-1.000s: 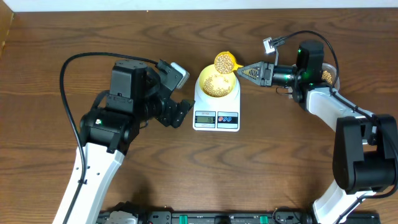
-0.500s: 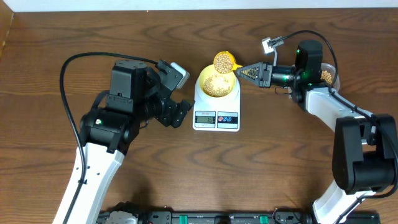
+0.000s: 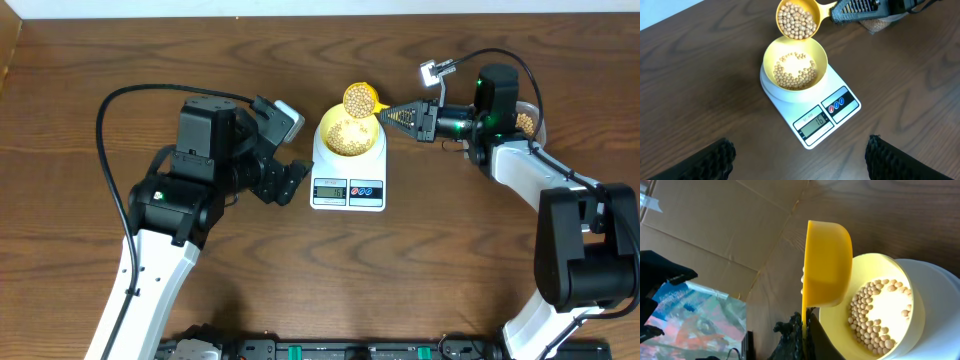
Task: Scoop item into bowl and weigh 50g on scale
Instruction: 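Carry the filled scoop over the yellow bowl with the right gripper, then tilt the scoop with the right gripper to pour soybeans into the bowl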
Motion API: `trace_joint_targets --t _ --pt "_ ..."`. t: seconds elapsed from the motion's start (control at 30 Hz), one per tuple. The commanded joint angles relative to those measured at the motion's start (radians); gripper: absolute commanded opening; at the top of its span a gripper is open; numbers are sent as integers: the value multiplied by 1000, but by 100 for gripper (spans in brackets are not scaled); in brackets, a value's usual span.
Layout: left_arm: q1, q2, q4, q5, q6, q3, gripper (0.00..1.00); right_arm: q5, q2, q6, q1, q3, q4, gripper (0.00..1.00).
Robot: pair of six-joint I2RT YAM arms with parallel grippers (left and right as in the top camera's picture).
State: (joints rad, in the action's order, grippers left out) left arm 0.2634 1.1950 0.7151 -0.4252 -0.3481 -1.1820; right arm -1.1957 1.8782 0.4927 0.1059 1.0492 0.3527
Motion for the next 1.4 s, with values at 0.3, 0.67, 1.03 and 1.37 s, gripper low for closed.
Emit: trace_joint_targets --t 0.3,0.67,1.03,1.37 --pt "-4 1 3 -19 -6 15 85 16 -31 -47 20 0 2 1" --pt "-4 1 3 -19 -6 15 85 16 -31 -106 20 0 -49 1" --pt "-4 1 3 -19 -6 15 85 13 -31 -129 20 0 -58 1" --pt "-4 1 3 -19 -6 15 85 9 -31 -214 20 0 -104 1"
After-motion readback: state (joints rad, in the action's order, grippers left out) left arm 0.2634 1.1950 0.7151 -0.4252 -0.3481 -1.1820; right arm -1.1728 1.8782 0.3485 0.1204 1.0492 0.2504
